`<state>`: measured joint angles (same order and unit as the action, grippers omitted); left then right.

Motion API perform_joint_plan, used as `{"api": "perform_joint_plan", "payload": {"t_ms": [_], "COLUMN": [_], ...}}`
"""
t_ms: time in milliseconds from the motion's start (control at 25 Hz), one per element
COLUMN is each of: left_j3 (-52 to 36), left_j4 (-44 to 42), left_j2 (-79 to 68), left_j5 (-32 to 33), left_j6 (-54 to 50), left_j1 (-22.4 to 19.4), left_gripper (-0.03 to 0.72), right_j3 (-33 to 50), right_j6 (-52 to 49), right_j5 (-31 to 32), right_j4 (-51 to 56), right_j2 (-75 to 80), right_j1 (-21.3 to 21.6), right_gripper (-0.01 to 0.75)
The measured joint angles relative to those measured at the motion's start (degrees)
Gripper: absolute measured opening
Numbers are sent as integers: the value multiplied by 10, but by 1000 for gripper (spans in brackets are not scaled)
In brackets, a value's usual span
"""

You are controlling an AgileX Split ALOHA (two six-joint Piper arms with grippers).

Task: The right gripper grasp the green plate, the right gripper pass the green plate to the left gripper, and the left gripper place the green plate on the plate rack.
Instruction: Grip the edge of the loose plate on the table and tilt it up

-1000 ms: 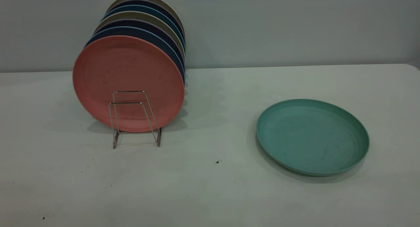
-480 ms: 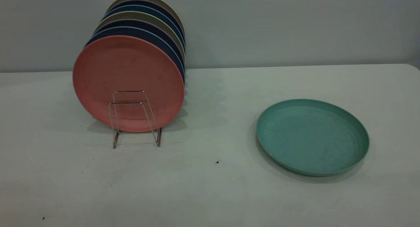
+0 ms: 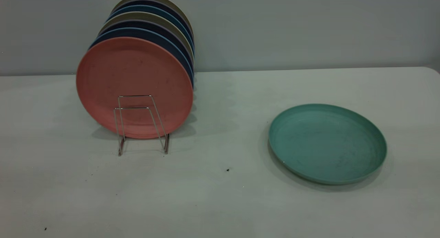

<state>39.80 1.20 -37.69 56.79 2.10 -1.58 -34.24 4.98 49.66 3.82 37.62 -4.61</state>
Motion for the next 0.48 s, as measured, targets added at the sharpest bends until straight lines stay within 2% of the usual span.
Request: {"api": "perform_joint_plan", "payload": {"t_ms": [120,280,480], "left_j3": [29,62,110], "left_j4": [23,58,183], "left_j2": [-105,-228,-364], "left_j5": [-45,-113,-157], "left_j6": [9,58,165], "left_j1": [0,0,1], "left_gripper": [594,591,591], "right_j3": [-16,-23,-30], "right_j6": [48,165,321], "right_j5": [-42,-95,-139], "right_j4": [64,209,381], "right_j2": [108,246,407], "right_j1": [0,0,0], "right_gripper": [580,580,581]}}
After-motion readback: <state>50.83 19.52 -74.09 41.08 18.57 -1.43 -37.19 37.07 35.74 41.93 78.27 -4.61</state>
